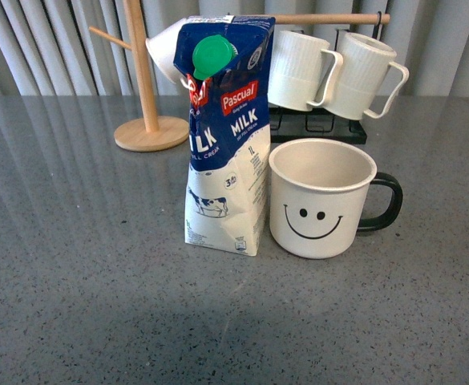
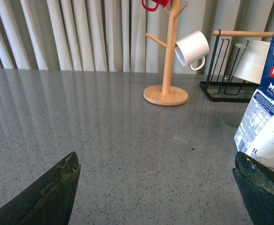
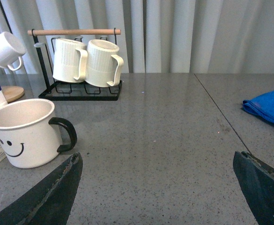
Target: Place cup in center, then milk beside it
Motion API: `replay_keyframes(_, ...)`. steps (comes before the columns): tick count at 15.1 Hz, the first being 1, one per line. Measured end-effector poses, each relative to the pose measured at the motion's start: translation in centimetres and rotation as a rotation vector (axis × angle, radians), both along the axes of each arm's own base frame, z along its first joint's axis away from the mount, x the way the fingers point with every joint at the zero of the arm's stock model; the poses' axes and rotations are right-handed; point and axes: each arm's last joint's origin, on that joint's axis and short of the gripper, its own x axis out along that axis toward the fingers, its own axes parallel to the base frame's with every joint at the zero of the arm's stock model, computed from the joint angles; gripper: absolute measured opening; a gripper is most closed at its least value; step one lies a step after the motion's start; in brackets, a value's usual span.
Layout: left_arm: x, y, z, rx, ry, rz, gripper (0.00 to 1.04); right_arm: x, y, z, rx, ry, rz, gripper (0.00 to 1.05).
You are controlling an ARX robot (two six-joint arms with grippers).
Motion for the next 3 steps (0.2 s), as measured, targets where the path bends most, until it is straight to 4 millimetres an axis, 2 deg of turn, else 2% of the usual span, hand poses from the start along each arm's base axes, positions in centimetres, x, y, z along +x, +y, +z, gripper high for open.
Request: replay_keyframes(3, 0.00, 0.00, 0.00, 0.000, 0.000, 0.000, 0.98, 0.00, 0.00, 0.00, 0.000, 0.000, 0.000, 0.98)
